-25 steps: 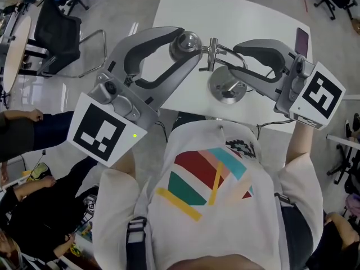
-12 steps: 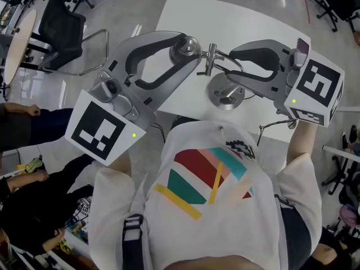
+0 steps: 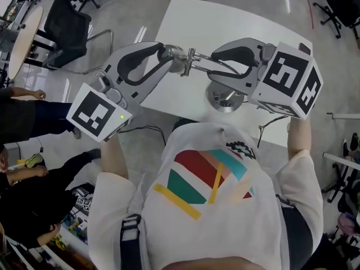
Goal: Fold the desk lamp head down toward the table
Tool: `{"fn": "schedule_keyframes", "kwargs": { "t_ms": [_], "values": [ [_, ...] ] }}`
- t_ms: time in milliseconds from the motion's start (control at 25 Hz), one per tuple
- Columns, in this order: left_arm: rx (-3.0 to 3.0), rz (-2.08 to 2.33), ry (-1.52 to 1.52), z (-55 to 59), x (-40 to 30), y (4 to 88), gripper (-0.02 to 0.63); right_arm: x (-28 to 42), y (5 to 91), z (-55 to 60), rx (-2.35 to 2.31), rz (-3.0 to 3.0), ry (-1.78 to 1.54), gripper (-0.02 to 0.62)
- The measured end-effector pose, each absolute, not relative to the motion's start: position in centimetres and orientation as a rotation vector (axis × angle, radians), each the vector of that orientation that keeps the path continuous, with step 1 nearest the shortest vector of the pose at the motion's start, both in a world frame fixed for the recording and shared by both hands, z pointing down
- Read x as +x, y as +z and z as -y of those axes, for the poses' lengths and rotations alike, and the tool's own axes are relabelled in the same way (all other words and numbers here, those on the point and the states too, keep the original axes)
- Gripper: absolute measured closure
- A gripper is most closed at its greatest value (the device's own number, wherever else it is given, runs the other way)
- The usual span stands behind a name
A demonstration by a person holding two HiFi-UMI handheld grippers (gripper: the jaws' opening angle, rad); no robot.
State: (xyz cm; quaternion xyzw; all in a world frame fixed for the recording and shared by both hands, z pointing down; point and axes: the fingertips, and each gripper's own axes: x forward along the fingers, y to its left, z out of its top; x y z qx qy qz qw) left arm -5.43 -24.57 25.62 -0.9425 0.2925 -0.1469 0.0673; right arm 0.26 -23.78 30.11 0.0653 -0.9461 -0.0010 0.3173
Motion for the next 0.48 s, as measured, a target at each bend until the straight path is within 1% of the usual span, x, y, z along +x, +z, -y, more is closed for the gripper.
{"fn": "schedule_keyframes", "kwargs": {
  "t_ms": [160, 240, 280, 360, 480],
  "values": [
    [-2.905, -0.951, -0.385, 25.4, -6.3, 28.8, 0.440, 0.3, 31.4, 24.2, 0.129, 2.469, 0.023, 0.463],
    [-2.904, -0.984, -0.440, 25.6, -6.8, 31.2, 0.451, -0.3, 32.6, 24.3, 0.128, 2.436, 0.023, 0.463],
    [-2.900, -0.990, -0.493, 25.6, -7.0, 32.8, 0.467, -0.9, 33.6, 24.4, 0.127, 2.403, 0.016, 0.465],
    [-2.948, -0.957, -0.541, 25.3, -6.3, 36.0, 0.558, -2.1, 36.6, 24.4, 0.113, 2.296, 0.003, 0.465],
    [-3.054, -0.911, -0.599, 24.8, -3.9, 41.0, 0.558, -2.4, 41.1, 24.1, 0.050, 2.109, 0.015, 0.465]
  ]
}}
